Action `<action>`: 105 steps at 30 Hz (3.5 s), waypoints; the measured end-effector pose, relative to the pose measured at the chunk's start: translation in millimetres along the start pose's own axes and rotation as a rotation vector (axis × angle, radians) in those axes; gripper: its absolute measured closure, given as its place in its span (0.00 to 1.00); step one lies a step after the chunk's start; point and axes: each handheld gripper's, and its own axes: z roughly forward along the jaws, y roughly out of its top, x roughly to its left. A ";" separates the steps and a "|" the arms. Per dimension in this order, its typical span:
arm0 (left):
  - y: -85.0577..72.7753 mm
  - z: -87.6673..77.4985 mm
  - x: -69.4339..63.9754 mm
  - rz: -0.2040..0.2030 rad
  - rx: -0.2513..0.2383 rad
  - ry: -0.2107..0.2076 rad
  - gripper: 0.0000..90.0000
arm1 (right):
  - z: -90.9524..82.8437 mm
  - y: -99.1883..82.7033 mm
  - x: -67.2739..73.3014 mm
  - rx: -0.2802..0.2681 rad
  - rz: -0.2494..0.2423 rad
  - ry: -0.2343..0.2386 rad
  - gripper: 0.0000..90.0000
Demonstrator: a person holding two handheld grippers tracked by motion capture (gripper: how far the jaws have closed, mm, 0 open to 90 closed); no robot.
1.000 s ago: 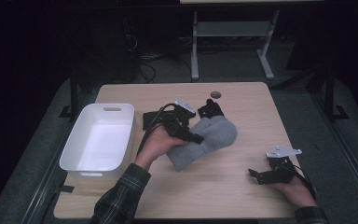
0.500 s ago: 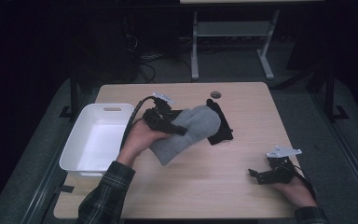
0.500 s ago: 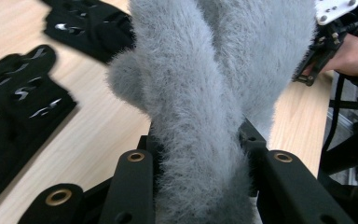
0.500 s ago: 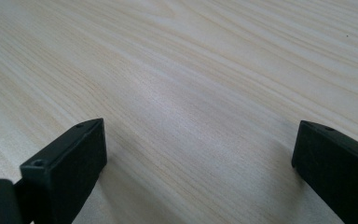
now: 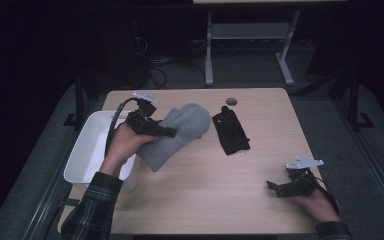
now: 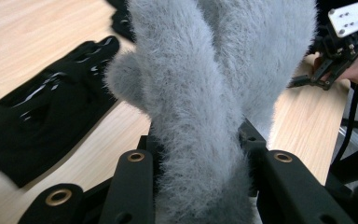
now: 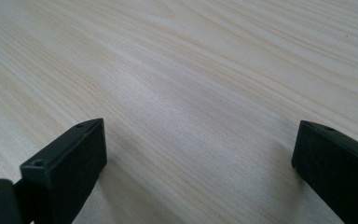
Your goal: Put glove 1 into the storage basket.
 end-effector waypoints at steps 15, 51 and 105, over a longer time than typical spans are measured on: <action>-31.4 -65.6 33.9 -0.097 -0.063 0.095 0.73 | -0.1 0.0 0.1 0.001 0.000 -0.001 0.03; -132.8 -55.8 131.4 -0.444 0.042 0.225 0.70 | -0.1 0.0 0.4 0.000 0.003 -0.003 0.03; -70.7 28.1 -16.4 0.021 -0.072 0.131 0.26 | 0.0 0.1 1.2 -0.001 0.008 -0.007 0.03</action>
